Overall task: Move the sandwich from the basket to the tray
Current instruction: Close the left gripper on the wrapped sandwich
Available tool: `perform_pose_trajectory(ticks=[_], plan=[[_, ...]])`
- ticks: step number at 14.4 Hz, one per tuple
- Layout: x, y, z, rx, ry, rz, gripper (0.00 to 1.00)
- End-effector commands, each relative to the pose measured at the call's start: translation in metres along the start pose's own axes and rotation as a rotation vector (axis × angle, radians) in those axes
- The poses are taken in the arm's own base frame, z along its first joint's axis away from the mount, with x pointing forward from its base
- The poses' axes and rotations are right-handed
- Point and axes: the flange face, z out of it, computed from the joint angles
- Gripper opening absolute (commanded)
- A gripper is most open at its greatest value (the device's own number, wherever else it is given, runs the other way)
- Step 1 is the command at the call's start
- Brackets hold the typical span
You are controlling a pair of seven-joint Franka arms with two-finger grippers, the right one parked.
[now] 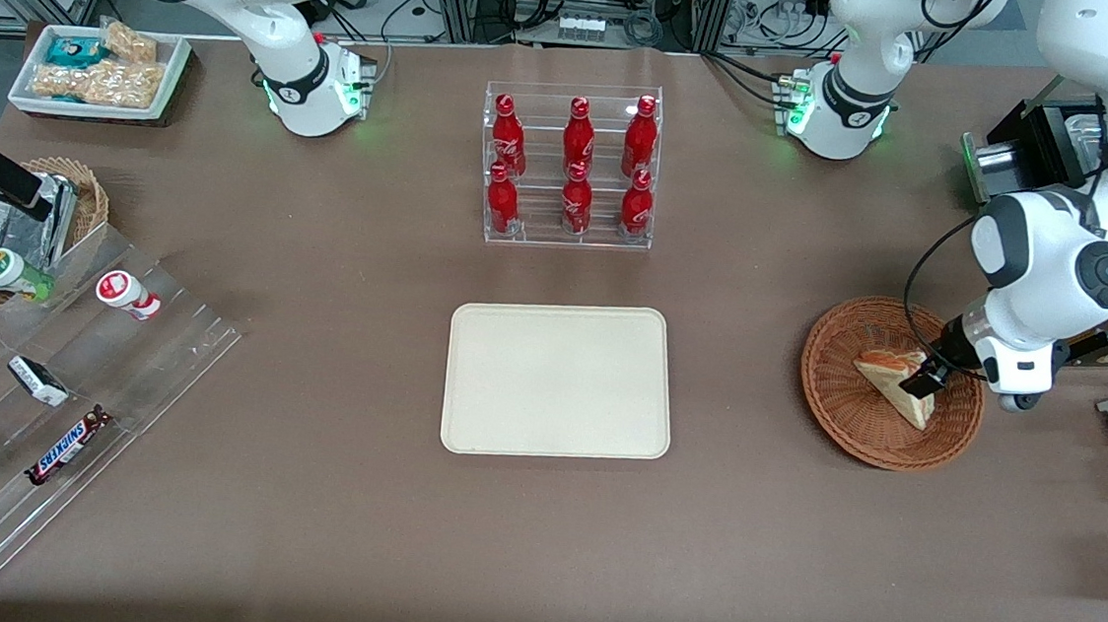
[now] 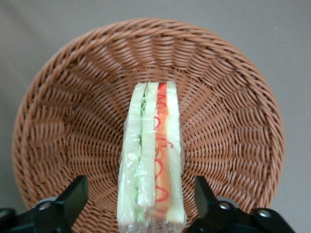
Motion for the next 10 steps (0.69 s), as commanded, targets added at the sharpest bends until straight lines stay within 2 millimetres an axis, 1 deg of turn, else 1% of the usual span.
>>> perform_pose_trajectory(ticks=[1,2,3,4,6,7,9,10], plan=[[0.001,0.001,0.012,-0.008,-0.011,-0.089,0.34],[0.000,0.000,0.010,-0.003,-0.016,-0.087,0.14],[-0.001,0.003,0.004,0.007,-0.027,-0.077,0.06],[0.001,0.010,-0.008,0.011,-0.036,-0.064,0.05],[0.002,0.026,-0.038,0.044,-0.076,-0.031,0.05],[-0.002,0.041,-0.051,0.049,-0.087,-0.003,0.05],[-0.030,0.078,-0.066,0.048,-0.104,0.097,0.05],[-0.052,0.100,-0.071,0.042,-0.103,0.148,0.05]])
